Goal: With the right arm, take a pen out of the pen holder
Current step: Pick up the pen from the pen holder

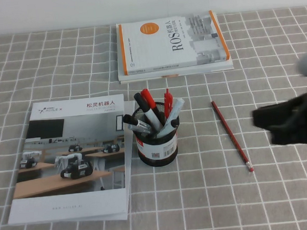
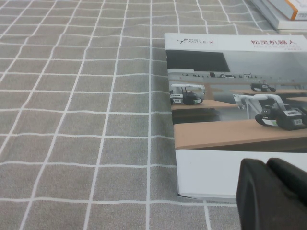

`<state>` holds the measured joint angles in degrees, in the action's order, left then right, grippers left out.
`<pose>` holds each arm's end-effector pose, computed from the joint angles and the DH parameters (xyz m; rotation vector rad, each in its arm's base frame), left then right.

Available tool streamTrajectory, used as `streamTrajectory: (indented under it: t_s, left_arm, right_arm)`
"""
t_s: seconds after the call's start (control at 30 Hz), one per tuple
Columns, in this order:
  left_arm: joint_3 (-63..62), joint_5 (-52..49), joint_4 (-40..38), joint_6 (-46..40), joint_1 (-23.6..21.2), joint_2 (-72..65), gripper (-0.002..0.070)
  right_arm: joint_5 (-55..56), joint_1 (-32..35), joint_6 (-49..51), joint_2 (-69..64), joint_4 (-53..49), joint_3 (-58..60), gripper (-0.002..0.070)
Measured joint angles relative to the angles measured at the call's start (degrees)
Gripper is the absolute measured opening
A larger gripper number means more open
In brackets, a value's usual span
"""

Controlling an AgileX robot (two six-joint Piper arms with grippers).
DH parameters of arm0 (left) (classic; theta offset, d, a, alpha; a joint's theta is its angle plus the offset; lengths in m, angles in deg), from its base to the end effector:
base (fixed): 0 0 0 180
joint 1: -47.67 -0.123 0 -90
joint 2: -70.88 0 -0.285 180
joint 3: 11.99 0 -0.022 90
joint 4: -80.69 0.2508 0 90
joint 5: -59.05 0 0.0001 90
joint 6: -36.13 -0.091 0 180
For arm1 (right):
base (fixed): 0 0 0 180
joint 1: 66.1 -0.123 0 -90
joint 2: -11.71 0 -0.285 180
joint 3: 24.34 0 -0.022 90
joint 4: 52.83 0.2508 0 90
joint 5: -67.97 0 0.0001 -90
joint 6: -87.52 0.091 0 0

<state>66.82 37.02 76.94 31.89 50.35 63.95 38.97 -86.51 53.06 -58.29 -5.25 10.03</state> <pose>0.0520 -0.0047 0.1702 0.0733 1.8789 -0.0460 0.1954 0.1075 0.3013 -0.4261 2.1757 0.6900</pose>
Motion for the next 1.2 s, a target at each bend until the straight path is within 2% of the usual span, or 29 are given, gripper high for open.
streamTrajectory:
  t_s: [0.2,0.4,0.63,0.73,0.83,1.03,1.2]
  left_arm:
    - [0.0,0.0,0.0,0.0,0.0,0.0,-0.0004]
    - [0.0,0.0,0.0,0.0,0.0,0.0,-0.0004]
    - [0.0,0.0,0.0,0.0,0.0,0.0,-0.0004]
    - [0.0,0.0,0.0,0.0,0.0,0.0,-0.0004]
    - [0.0,0.0,0.0,0.0,0.0,0.0,-0.0004]
    - [0.0,0.0,0.0,0.0,0.0,0.0,-0.0004]
    - [0.0,0.0,0.0,0.0,0.0,0.0,-0.0004]
  right_arm:
    - [12.02,-9.56,-3.69,-8.51,-0.28,-2.37,-0.0012]
    - [21.49,-15.93,-3.9,-12.66,-2.45,-2.46,-0.0012]
    - [15.84,-17.35,-3.9,-16.52,-2.59,-7.59,0.0027]
    - [13.54,-17.38,-3.9,-18.28,-2.81,-9.98,0.0083]
    - [14.5,-17.75,-3.9,-19.25,-3.69,-10.45,0.0174]
    - [27.02,-20.18,-0.82,-19.99,-7.98,-6.44,0.0383]
    - [37.51,-23.1,1.39,-20.21,-9.16,-2.18,0.0437]
